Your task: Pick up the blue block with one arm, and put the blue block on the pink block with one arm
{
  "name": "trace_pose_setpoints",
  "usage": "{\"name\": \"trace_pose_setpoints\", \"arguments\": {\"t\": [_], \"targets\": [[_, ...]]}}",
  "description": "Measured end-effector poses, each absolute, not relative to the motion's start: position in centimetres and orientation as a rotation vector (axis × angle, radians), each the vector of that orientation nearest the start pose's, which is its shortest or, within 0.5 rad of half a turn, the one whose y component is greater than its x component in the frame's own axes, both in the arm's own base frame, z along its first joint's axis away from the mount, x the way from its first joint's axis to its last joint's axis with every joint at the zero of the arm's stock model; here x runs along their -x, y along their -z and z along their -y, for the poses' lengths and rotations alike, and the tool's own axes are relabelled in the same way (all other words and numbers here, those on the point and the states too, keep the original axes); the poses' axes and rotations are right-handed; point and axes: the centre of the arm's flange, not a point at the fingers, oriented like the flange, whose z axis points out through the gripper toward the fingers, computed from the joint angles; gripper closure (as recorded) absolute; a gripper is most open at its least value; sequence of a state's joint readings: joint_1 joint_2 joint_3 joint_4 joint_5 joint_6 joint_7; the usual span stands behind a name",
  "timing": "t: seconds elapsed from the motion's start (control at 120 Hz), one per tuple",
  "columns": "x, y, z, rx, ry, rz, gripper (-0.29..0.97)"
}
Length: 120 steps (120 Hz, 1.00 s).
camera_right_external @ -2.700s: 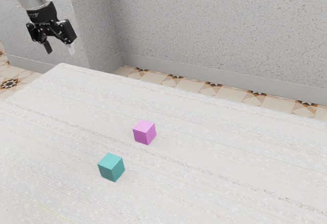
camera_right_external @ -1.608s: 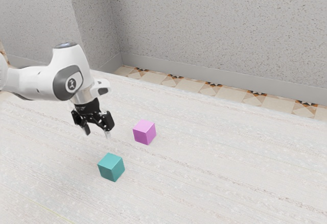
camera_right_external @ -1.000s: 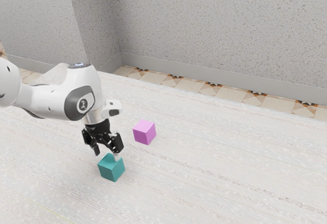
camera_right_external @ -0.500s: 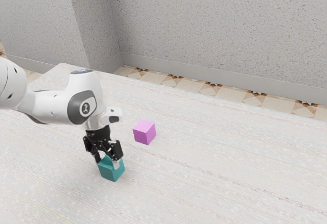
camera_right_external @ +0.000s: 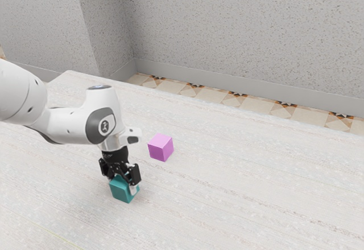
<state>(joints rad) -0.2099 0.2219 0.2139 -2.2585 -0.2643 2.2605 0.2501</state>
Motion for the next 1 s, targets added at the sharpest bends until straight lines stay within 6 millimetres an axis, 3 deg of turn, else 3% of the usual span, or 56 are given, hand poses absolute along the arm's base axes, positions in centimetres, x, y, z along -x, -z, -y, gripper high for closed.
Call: {"name": "trace_pose_setpoints", "arguments": {"t": [0.375, 0.558, 0.642, 0.742, 0.867, 1.0], "targets": [[-51.8, -25.1, -0.1, 3.282, -0.264, -0.075, 0.31], [-52.9, -27.8, -1.2, 3.282, -0.161, -0.048, 0.36], [-55.1, -30.6, -1.4, 3.263, -0.055, -0.078, 0.36], [-59.2, -33.6, -1.8, 3.236, 0.028, -0.096, 0.36], [-64.8, -34.5, -2.7, 3.202, 0.042, -0.092, 0.36], [-67.6, -33.3, -2.4, 3.205, -0.002, -0.087, 0.37]]}}
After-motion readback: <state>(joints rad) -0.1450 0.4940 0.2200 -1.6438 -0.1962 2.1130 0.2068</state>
